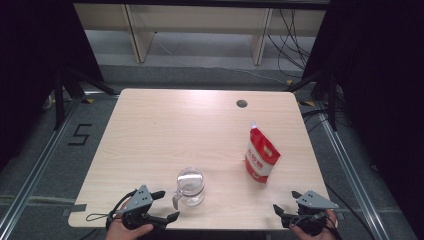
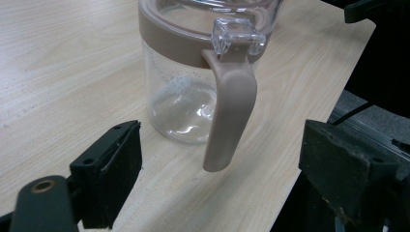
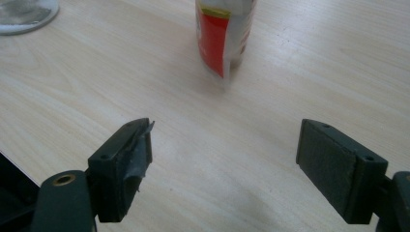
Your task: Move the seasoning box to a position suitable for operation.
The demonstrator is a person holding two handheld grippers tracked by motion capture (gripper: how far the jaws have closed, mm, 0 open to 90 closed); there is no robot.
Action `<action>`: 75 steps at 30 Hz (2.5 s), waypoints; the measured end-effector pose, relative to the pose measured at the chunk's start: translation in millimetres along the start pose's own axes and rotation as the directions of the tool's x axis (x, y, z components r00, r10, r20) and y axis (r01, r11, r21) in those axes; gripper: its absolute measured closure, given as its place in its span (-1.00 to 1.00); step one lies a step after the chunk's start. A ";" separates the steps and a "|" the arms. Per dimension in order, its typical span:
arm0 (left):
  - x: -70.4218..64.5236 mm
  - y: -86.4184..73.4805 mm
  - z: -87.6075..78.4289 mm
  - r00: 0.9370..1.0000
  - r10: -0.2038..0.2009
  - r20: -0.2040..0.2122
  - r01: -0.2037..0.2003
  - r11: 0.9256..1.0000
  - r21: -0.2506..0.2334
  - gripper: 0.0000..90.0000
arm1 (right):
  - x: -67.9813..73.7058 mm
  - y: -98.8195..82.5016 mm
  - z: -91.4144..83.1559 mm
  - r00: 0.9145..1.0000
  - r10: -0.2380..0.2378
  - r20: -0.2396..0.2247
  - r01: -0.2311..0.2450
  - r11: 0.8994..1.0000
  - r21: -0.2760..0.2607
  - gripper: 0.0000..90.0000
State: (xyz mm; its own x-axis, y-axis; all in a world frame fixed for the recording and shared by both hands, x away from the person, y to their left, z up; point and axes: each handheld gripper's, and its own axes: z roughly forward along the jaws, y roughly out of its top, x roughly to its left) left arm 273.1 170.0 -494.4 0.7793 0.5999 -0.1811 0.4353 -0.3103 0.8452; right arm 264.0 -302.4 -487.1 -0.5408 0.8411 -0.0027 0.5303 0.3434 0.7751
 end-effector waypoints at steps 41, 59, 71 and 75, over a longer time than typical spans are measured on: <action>-12.1 4.5 9.8 0.986 0.122 -0.118 -0.125 0.992 -0.021 0.52 | 1.2 0.7 2.1 1.000 -0.014 0.019 0.013 1.000 0.003 -0.50; 9.7 8.4 5.7 0.979 0.104 -0.175 -0.109 0.994 -0.015 0.61 | 3.2 0.3 2.9 1.000 -0.016 0.007 0.016 1.000 0.005 -0.50; 18.7 18.9 19.7 0.974 0.145 -0.172 -0.148 0.989 -0.006 0.64 | 1.0 0.2 4.5 0.999 -0.035 0.006 0.035 0.999 -0.008 -0.49; 14.6 23.4 27.6 0.975 0.161 -0.156 -0.163 0.987 -0.004 0.64 | 2.4 0.6 3.4 1.000 -0.022 -0.001 0.022 1.000 0.006 -0.49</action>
State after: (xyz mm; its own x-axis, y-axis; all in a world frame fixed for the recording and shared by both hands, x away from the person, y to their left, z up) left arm 307.0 151.2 -491.1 0.7591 0.6498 0.0377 0.3005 -0.4013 0.8653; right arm 265.2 -298.7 -488.8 -0.5531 0.8329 -0.0187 0.5221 0.3641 0.7713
